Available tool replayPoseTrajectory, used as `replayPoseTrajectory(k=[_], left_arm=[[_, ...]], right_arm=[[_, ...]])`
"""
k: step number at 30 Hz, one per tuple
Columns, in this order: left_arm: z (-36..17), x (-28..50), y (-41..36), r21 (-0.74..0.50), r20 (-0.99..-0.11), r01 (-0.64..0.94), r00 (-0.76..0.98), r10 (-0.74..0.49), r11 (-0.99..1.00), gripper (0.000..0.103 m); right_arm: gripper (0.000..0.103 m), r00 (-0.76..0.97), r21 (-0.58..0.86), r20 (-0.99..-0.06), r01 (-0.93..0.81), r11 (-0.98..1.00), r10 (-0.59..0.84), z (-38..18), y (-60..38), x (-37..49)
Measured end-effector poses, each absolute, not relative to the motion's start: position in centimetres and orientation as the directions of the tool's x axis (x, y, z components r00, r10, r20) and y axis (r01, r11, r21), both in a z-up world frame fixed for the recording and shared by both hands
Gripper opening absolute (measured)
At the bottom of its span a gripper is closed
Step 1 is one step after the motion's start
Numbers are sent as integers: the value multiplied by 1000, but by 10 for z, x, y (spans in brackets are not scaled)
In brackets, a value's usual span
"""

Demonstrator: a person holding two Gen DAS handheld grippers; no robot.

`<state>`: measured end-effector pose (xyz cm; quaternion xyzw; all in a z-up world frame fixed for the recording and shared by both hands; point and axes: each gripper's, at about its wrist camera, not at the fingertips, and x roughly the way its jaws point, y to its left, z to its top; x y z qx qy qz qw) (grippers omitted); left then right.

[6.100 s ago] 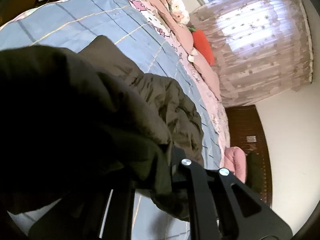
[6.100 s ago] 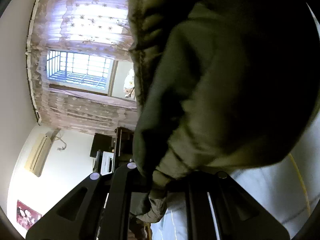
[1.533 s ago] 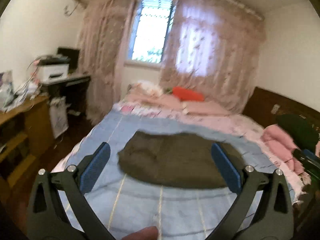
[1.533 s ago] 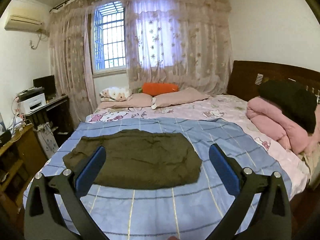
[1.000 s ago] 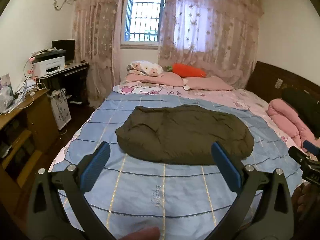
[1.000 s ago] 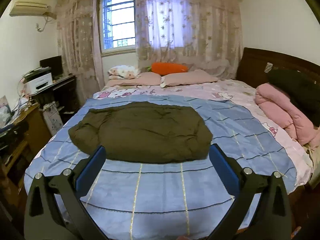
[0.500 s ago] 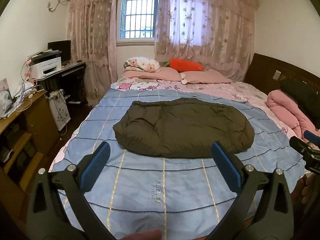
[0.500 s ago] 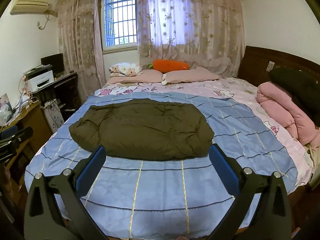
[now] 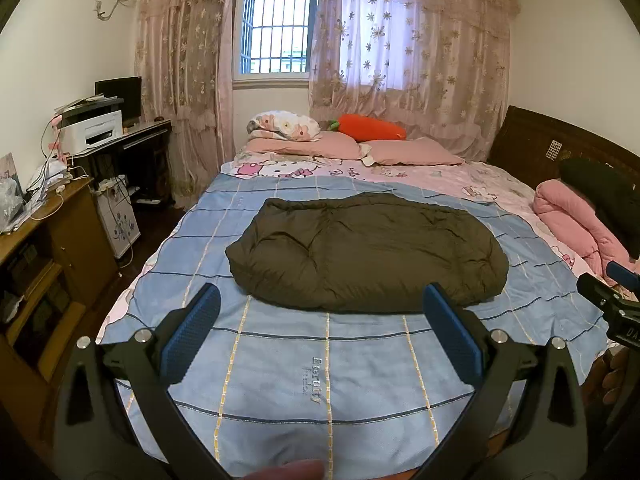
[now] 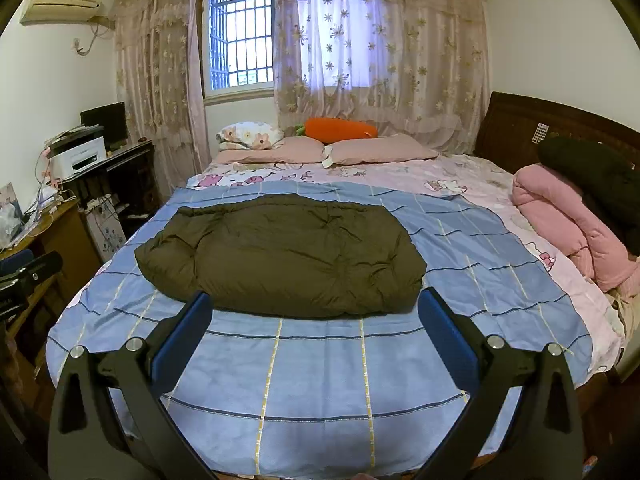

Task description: Fold large clothes

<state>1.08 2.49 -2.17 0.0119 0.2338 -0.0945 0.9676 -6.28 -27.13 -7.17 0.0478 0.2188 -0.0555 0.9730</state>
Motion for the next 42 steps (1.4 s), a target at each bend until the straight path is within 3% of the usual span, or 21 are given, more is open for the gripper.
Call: replayPoseTrajectory(k=[42], left_arm=[[-22, 9, 25, -16, -460, 187, 871, -173, 982, 101]], right_arm=[[102, 894, 62, -438, 135, 989, -95, -78, -282, -63]])
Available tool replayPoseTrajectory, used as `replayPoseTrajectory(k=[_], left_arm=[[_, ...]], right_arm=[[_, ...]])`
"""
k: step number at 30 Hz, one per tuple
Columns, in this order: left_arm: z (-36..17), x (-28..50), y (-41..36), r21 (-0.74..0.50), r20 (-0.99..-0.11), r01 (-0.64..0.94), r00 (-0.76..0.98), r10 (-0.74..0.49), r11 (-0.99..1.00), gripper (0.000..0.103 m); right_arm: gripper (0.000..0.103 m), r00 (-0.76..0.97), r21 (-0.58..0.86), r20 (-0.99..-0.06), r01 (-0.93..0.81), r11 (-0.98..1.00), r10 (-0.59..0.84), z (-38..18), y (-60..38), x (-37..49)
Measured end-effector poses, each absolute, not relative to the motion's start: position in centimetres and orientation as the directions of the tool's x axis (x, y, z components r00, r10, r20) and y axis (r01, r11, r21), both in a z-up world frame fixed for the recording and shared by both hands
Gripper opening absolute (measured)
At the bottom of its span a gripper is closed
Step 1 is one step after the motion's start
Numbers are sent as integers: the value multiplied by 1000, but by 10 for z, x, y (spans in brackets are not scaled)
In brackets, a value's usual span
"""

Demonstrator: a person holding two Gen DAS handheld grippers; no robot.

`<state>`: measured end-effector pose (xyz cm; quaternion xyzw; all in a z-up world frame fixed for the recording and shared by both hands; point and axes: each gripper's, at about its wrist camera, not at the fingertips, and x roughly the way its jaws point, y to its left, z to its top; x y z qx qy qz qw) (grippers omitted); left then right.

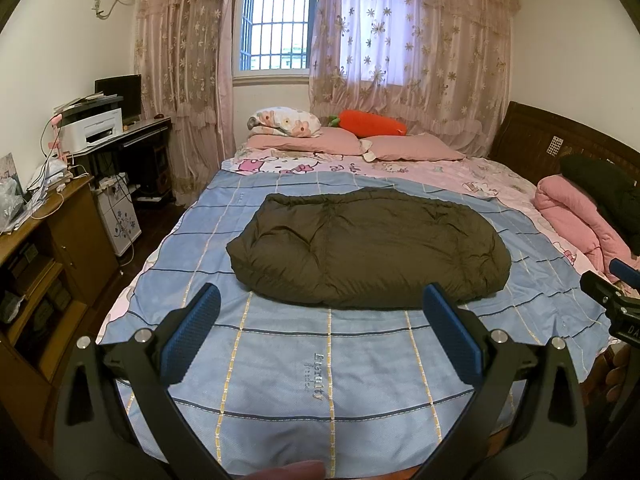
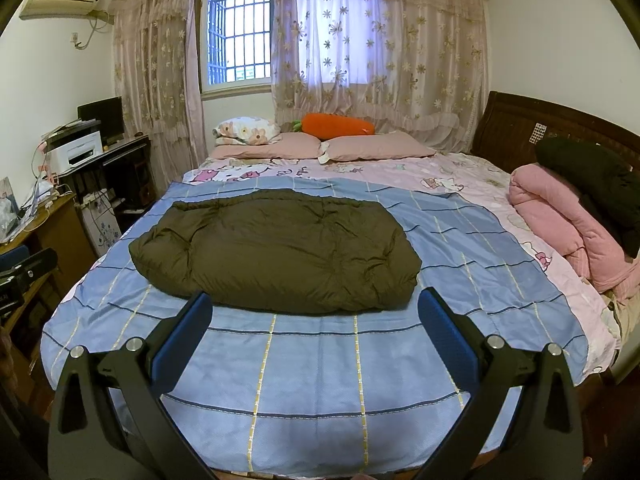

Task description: Fold large clothes

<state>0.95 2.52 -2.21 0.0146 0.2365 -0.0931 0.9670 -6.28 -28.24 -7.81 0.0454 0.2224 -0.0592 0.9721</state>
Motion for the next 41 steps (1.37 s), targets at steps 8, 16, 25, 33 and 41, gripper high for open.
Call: replayPoseTrajectory(k=[8, 16, 25, 33, 41], left_arm=[[-21, 10, 25, -14, -461, 188, 870, -173, 982, 101], [-22, 9, 25, -12, -461, 188, 870, -172, 982, 101], [-26, 7, 26, -4, -458, 191, 872, -171, 982, 101], [-31, 8, 31, 1, -468, 175, 870, -154, 985, 101], [-33, 11, 37, -7, -480, 168, 864, -150, 986, 101]], right_arm=[[102, 894, 61, -439, 135, 989, -95, -78, -285, -63], [102, 893, 60, -439, 135, 989, -96, -80, -287, -64], [102, 893, 59, -439, 135, 989, -96, -79, -288, -64], [102, 893, 57, -440, 134, 989, -95, -80, -290, -65], [102, 893, 57, -441, 134, 989, -95, -79, -290, -64]])
